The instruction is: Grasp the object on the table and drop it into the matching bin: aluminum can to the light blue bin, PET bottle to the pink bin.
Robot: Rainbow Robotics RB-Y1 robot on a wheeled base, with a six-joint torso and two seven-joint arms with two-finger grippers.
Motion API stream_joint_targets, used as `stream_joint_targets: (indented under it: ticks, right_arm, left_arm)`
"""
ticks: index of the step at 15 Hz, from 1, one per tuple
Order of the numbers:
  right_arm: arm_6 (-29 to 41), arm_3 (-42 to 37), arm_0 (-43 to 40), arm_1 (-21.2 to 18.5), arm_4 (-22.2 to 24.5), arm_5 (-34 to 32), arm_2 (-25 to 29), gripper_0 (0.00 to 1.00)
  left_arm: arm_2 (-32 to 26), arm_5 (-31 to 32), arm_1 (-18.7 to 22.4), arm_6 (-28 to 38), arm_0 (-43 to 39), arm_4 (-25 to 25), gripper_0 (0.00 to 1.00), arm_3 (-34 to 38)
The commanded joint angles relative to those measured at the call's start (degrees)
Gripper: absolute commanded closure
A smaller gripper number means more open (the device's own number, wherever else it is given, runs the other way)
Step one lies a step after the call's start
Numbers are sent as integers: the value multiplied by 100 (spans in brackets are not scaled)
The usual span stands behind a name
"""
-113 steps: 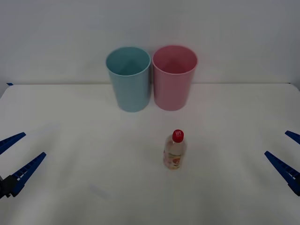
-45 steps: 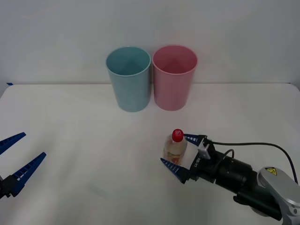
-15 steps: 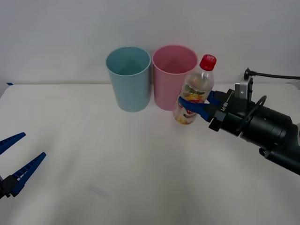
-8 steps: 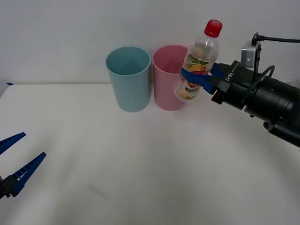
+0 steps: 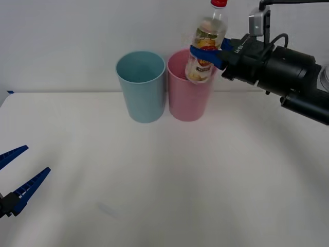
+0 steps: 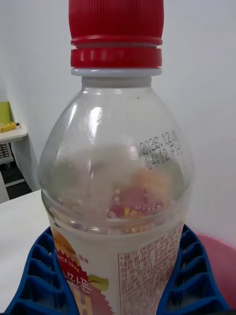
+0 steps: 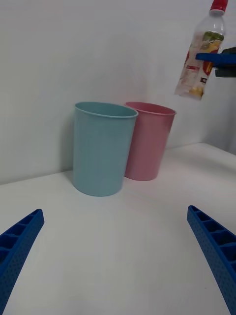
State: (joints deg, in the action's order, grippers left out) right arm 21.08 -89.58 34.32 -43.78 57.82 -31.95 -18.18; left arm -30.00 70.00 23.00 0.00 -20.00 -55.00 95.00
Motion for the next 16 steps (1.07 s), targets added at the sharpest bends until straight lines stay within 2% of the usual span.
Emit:
stream_joint_targets:
  ticks: [1, 6, 9, 14, 16]
  right_arm:
    - [-34, 688, 549, 247, 97, 154, -213, 100]
    - [-166, 1918, 1261, 906, 581, 251, -221, 100]
    - [-289, 2489, 1542, 1144, 722, 382, -239, 100]
    - [-421, 2867, 1718, 1258, 801, 576, -265, 99]
    - [-421, 2867, 1718, 1267, 801, 585, -274, 89]
  left_arm:
    - [0, 0, 0, 0, 0, 0, 0, 0]
    - [0, 0, 0, 0, 0, 0, 0, 0]
    - [0, 0, 0, 0, 0, 0, 0, 0]
    - [0, 0, 0, 0, 0, 0, 0, 0]
    - [0, 0, 0, 0, 0, 0, 0, 0]
